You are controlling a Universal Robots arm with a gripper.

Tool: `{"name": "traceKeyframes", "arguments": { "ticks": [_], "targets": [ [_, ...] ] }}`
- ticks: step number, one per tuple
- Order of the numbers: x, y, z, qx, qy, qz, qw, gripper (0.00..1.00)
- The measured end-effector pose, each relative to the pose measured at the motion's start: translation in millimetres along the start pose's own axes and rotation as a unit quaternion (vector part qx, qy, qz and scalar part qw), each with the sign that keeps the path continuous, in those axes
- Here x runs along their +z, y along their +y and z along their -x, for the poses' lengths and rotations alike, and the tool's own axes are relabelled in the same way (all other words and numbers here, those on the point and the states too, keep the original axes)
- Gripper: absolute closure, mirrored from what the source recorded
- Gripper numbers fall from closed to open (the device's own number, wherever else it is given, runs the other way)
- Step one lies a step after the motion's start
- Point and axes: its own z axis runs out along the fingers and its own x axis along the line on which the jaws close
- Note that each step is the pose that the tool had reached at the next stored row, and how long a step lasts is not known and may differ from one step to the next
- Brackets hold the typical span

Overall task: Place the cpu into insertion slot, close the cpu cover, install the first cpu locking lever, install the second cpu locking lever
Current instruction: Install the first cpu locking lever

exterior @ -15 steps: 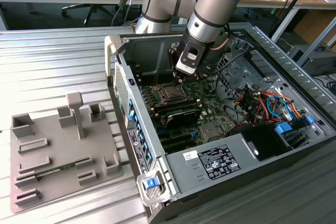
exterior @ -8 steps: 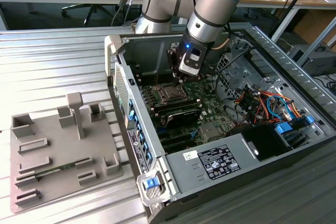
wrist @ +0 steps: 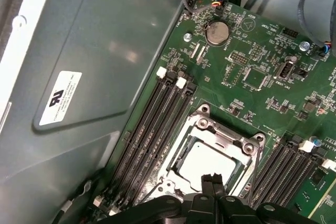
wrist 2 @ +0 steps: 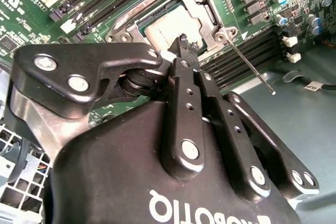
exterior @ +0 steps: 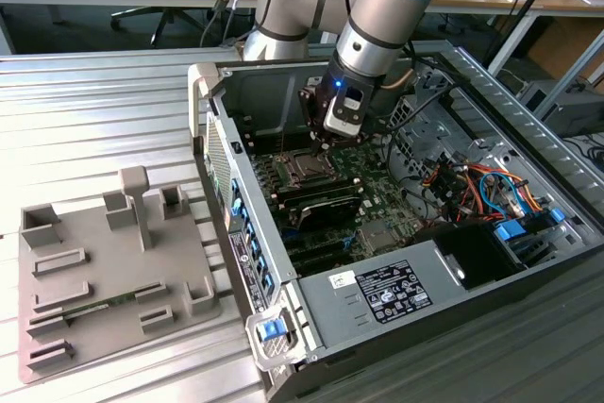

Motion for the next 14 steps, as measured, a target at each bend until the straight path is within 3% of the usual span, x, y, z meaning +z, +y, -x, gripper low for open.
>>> {"name": "traceKeyframes", "arguments": {
  "ticks": [5, 14],
  "targets": [
    [0.0, 0.0, 0.0, -0.019, -0.0011, -0.0017, 0.99982, 0.89],
    [0.0, 0.0, 0.0, -0.055, -0.0032, -0.0049, 0.99845, 0.89]
  ]
}}
